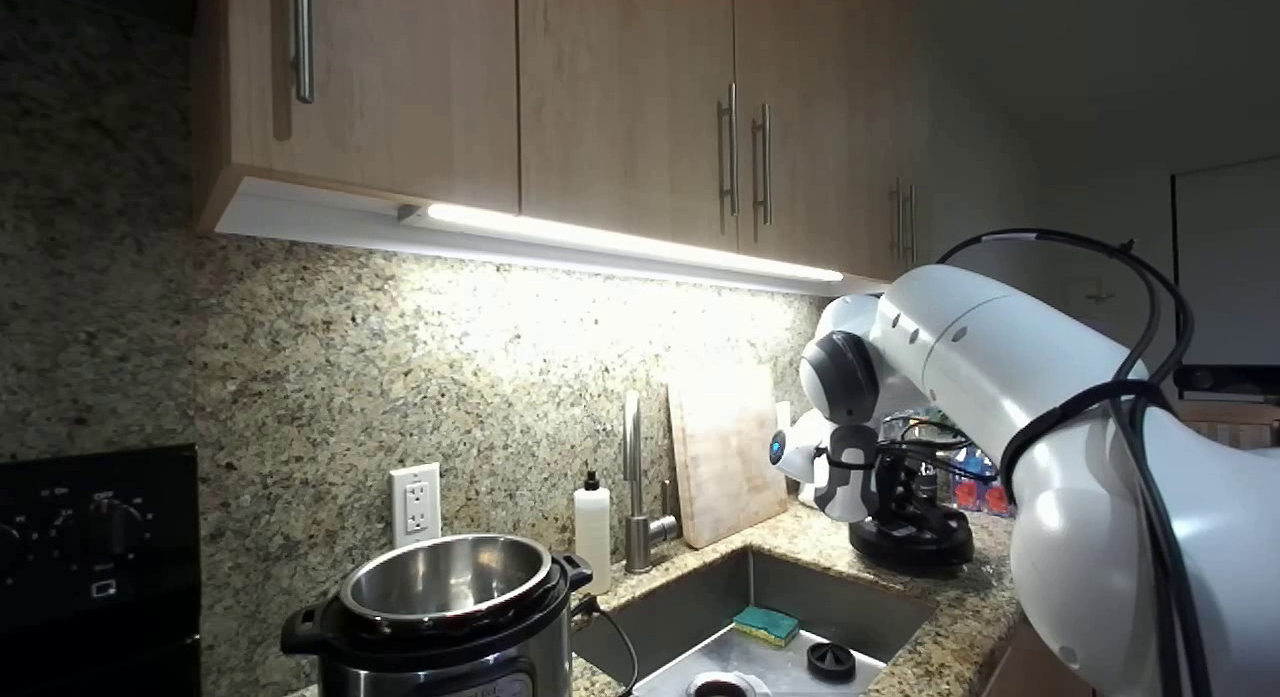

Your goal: Uncover the cooker and put the lid on the counter

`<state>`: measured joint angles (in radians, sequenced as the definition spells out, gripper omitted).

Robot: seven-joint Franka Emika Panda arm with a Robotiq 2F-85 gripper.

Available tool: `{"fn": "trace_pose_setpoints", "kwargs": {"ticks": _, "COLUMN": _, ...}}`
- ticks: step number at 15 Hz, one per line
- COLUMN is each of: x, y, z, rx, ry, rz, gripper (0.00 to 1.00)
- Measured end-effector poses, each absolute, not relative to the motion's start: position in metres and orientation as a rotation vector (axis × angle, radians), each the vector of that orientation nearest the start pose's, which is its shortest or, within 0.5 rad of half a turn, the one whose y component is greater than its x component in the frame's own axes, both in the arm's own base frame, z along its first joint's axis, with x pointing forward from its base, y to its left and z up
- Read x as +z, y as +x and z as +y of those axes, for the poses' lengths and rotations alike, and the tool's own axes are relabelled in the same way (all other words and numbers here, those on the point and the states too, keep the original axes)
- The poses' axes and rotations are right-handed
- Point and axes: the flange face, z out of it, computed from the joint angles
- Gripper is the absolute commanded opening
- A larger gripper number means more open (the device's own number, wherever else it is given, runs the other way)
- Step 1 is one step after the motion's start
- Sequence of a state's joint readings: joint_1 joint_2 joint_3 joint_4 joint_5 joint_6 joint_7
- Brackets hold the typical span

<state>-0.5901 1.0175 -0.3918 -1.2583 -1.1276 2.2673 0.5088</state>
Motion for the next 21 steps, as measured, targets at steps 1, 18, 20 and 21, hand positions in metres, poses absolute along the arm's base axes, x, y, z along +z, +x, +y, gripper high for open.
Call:
{"fn": "trace_pose_setpoints", "kwargs": {"ticks": 1, "x": 0.187, "y": 0.475, "z": -0.600, "rx": -0.297, "ry": 1.930, "rz": -0.479, "gripper": 0.02}}
{"fn": "trace_pose_setpoints", "kwargs": {"ticks": 18, "x": 0.171, "y": 0.472, "z": -0.609, "rx": -0.308, "ry": 1.920, "rz": -0.476, "gripper": 0.52}}
{"fn": "trace_pose_setpoints", "kwargs": {"ticks": 20, "x": 0.176, "y": 0.473, "z": -0.611, "rx": -0.301, "ry": 1.913, "rz": -0.480, "gripper": 0.65}}
{"fn": "trace_pose_setpoints", "kwargs": {"ticks": 21, "x": 0.178, "y": 0.474, "z": -0.612, "rx": -0.297, "ry": 1.911, "rz": -0.482, "gripper": 0.71}}
